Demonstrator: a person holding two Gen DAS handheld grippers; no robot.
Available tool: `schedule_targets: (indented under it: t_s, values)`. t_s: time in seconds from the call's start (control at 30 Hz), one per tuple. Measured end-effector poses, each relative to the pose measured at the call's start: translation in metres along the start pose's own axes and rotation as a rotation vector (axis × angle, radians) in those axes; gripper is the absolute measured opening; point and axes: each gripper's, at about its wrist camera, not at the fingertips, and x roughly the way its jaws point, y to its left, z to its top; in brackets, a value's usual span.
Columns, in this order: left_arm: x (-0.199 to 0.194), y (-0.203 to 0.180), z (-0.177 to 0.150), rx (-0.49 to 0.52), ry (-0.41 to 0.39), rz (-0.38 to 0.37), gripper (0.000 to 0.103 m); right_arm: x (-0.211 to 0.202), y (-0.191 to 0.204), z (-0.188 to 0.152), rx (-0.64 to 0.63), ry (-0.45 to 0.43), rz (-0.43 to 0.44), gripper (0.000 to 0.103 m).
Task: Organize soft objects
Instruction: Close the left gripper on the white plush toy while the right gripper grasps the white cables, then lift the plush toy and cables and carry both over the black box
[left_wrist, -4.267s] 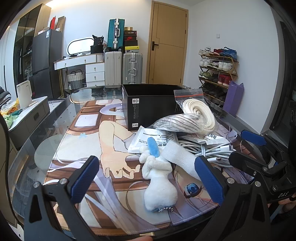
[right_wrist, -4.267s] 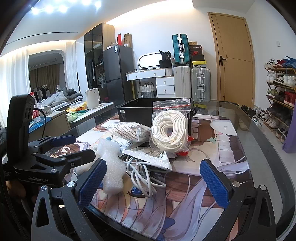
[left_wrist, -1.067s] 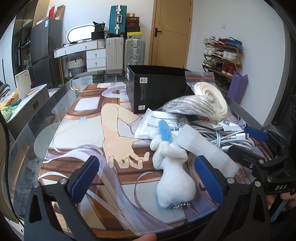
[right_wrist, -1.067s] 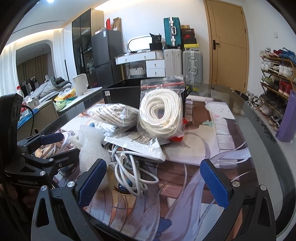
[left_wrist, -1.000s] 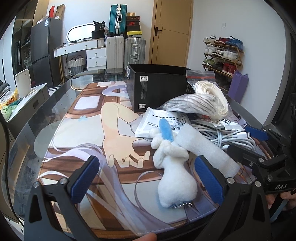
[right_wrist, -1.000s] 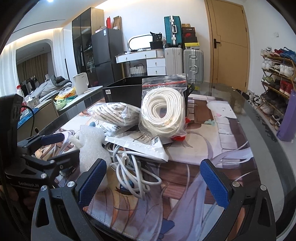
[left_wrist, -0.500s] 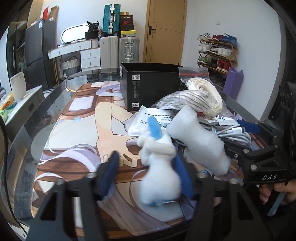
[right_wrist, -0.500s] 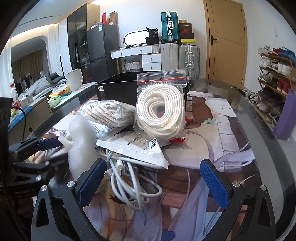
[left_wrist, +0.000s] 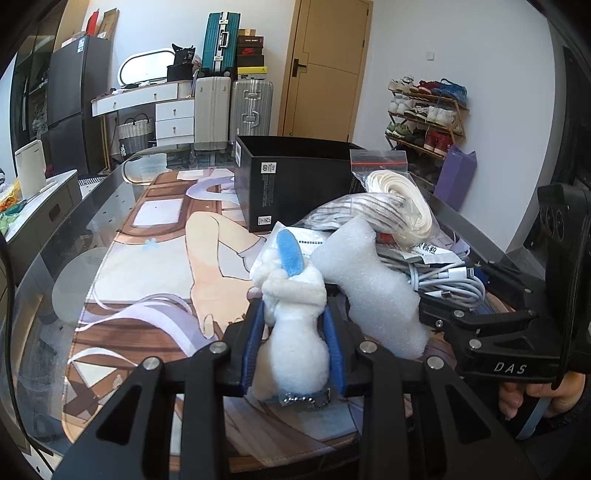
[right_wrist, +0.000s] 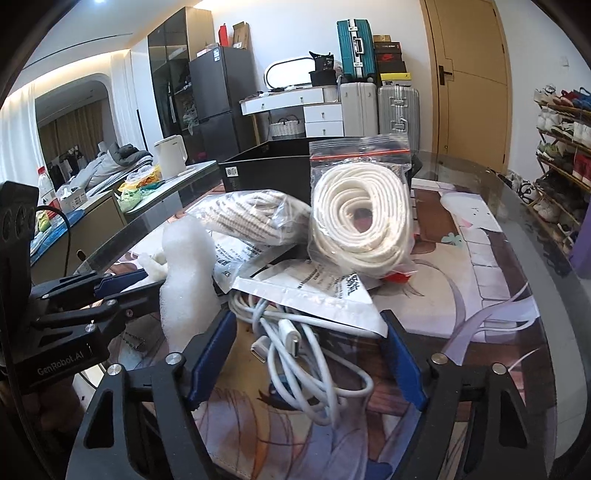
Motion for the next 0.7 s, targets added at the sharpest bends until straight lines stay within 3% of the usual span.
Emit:
schedule_targets:
  t_s: [0.47,0.5,0.7]
  values:
    - [-0.008,0.0,0.004,-0.005,-0.03,-0.007,0.03,-0.011,0.005,-0.005,-0.044,-0.044,0.05,0.046]
    - [-0.009,0.001,0.005,-0.008,-0.034,-0.007,0.03,-0.013,0.005,-0.005,-0.043,-0.05,0.057,0.034]
    - [-0.014,0.002,0.008,-0.013,-0.051,-0.006,0.03,-0.017,0.005,-0.006,-0.042,-0.06,0.097,0.033]
